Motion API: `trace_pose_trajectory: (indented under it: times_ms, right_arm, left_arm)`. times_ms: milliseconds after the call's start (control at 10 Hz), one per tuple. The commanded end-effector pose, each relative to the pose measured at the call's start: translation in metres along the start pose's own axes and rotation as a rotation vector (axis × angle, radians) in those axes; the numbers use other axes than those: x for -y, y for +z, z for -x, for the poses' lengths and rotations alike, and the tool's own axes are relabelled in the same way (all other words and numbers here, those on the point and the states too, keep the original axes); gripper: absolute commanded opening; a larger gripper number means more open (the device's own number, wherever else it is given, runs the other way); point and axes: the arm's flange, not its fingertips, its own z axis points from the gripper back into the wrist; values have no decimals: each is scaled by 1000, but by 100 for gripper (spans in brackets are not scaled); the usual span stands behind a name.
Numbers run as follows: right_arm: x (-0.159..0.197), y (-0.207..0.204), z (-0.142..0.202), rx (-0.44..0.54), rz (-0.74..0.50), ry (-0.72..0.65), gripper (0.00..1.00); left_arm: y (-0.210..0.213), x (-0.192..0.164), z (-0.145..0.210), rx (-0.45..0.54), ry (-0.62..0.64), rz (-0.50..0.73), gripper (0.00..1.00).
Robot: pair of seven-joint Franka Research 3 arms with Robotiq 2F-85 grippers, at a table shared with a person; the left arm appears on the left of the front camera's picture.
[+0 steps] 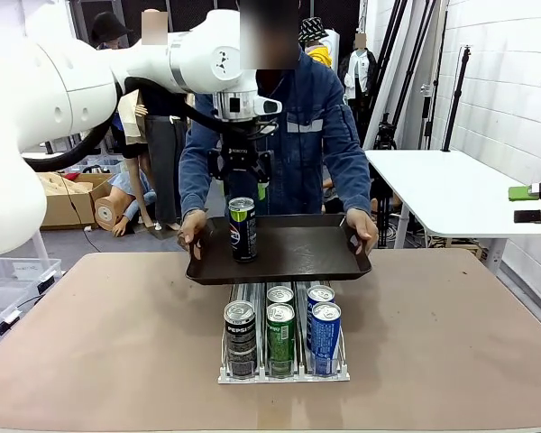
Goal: Retrieve and hand over the desired beverage to the person.
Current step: Place the picked can on the Handle tray extended by the person, then pick up another can of the same type that the person held from the Automatic Can Dispenser.
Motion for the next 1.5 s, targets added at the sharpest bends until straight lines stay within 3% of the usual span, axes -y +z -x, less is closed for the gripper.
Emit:
trace_pose_trajectory:
  times_ms: [0,300,400,500,1400]
  right_arm:
    - [0,-1,0,1,-3,4,100]
    - [0,-1,0,1,-3,4,100]
    - [0,-1,0,1,-3,4,100]
    - [0,-1,0,1,-3,4,100]
    - [0,-1,0,1,-3,4,100]
  left_arm:
    - [15,0,9,1,9,-30,100]
    - [31,4,25,31,4,-42,100]
    - [32,3,24,-1,-11,-52,100]
    - [33,3,16,30,-7,-4,100]
    - [33,3,16,30,-7,-4,100]
